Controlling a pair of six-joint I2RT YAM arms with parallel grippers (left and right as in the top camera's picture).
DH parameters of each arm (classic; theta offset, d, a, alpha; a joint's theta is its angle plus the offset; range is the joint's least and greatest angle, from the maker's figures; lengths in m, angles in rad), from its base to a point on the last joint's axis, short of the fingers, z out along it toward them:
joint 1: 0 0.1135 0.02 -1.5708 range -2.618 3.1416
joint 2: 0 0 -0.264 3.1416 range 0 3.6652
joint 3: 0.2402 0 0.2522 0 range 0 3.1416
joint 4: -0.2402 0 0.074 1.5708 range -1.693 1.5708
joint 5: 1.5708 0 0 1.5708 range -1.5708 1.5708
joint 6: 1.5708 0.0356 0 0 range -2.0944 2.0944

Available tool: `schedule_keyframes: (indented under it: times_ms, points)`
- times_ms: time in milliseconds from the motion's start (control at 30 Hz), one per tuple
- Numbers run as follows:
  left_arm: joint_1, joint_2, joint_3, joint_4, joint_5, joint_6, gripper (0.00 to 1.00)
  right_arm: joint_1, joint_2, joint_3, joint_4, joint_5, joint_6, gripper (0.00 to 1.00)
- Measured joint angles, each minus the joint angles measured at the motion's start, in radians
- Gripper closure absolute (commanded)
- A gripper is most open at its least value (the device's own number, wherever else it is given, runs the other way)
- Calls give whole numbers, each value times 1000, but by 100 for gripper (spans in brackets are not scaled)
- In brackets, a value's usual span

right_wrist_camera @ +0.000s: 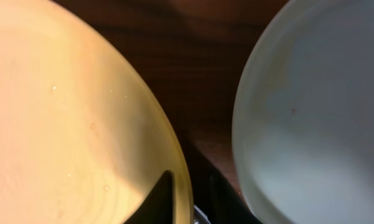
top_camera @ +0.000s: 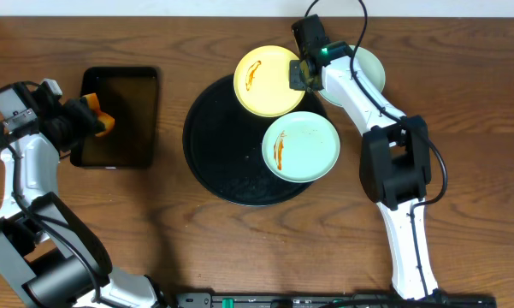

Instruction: Clean dirty plates on tray and stack at the side

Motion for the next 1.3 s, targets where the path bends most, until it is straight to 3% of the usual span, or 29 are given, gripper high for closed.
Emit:
schedule_keyframes:
  times_ms: [67,300,433,667,967,1300]
  points:
    - [0,0,0,0,0,0,92,0,0,0,5,-15,0,99]
    - [0,0,0,0,0,0,92,0,0,0,19,-137,0,99]
    - [0,0,0,2,0,0,93,3,0,0,31,-317,0,99]
    - [-3,-3,0,3,0,0,93,67,0,0,-105,-462,25,99]
    - [-77,-124,0,-12,-32,0,93,131,0,0,-216,-356,28,99]
    - [-160,-130,0,-87,-119,14,93,192,0,-13,-230,-285,28,99]
